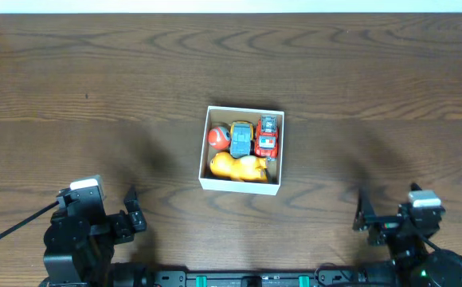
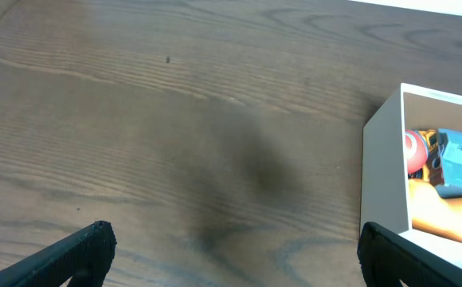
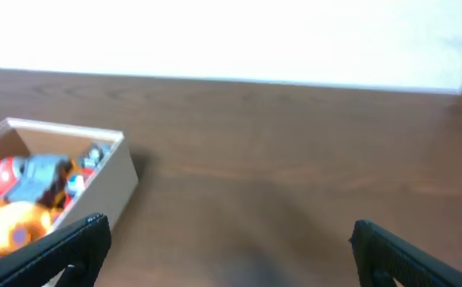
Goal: Pack container
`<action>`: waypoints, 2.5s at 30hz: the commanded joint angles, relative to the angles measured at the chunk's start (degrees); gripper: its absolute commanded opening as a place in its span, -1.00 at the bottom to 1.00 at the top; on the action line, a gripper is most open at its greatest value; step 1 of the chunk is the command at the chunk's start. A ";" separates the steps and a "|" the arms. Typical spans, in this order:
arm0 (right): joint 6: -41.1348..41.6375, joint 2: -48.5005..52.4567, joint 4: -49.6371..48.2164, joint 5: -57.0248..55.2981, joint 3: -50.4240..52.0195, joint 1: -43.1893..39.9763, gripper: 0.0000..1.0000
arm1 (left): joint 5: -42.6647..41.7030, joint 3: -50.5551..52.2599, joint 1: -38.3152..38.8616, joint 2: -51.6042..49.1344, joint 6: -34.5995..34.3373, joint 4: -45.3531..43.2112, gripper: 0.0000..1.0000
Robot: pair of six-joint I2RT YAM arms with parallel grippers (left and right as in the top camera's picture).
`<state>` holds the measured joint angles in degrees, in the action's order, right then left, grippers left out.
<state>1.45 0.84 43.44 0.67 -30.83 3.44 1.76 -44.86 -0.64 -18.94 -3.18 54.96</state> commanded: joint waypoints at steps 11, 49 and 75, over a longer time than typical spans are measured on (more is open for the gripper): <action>-8.85 -0.52 -41.53 2.80 21.92 -1.75 0.98 | 0.68 0.00 0.13 0.28 -0.55 -0.09 0.96; -8.83 -0.52 -39.43 2.60 30.51 -4.24 0.99 | 0.66 0.00 0.13 0.28 -0.55 -0.09 0.96; -8.83 -0.52 -39.43 2.58 30.51 -4.24 0.98 | 0.66 13.53 -0.68 17.18 1.16 -3.56 0.96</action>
<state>-6.74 0.69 3.75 3.05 -0.40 -0.32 1.93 -34.63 -0.73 -4.69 -2.74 53.10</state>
